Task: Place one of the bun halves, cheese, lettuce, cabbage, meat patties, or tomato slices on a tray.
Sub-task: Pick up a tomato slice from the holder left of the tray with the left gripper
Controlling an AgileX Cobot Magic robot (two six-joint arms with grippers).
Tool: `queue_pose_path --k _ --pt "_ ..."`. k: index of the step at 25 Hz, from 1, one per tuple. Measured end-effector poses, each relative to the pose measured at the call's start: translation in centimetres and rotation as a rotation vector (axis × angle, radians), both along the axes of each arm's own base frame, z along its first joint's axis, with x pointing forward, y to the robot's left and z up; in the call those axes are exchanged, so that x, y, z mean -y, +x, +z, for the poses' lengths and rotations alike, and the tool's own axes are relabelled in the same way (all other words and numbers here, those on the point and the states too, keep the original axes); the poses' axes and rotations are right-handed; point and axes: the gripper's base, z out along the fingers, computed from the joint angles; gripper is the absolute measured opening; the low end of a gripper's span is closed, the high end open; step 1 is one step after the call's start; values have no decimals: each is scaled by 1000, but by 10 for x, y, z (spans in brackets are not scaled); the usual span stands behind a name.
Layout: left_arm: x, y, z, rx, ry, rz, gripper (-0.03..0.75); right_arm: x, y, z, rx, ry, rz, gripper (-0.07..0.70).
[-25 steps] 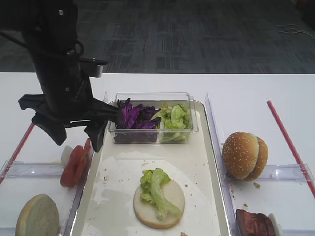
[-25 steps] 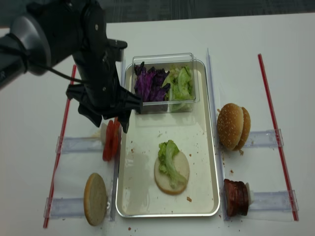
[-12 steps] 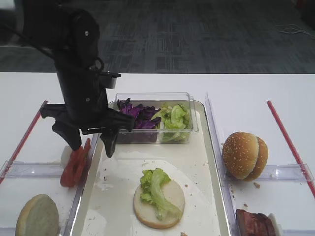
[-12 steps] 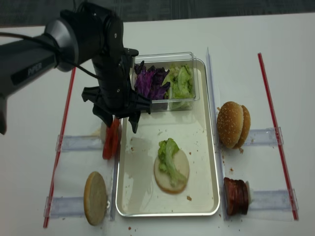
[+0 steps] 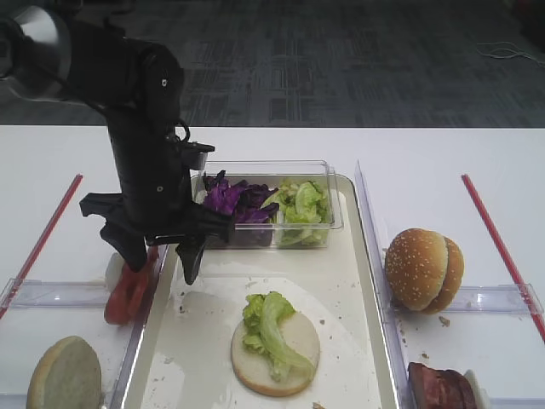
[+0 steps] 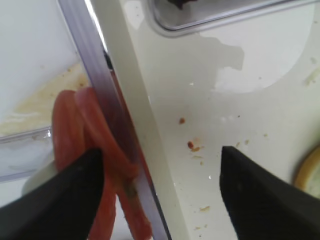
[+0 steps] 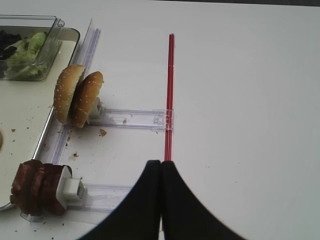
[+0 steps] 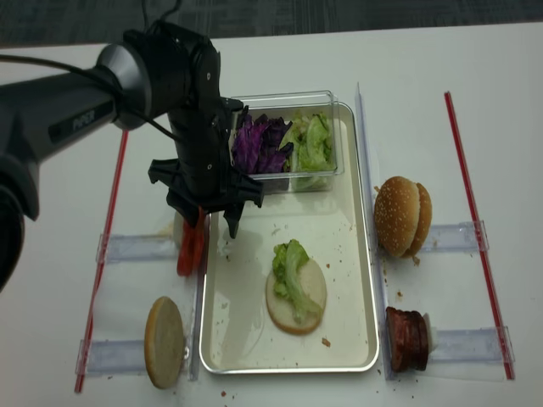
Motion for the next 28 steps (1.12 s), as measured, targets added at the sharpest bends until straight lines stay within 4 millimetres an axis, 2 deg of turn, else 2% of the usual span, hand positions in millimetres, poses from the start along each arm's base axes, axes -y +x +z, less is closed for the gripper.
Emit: queue_pose_path --k 13,28 --pt "-4 2 -4 8 49 -4 451 0 0 0 0 0 0 63" --pt "-7 1 -6 -11 94 6 268 0 0 0 0 0 0 63"
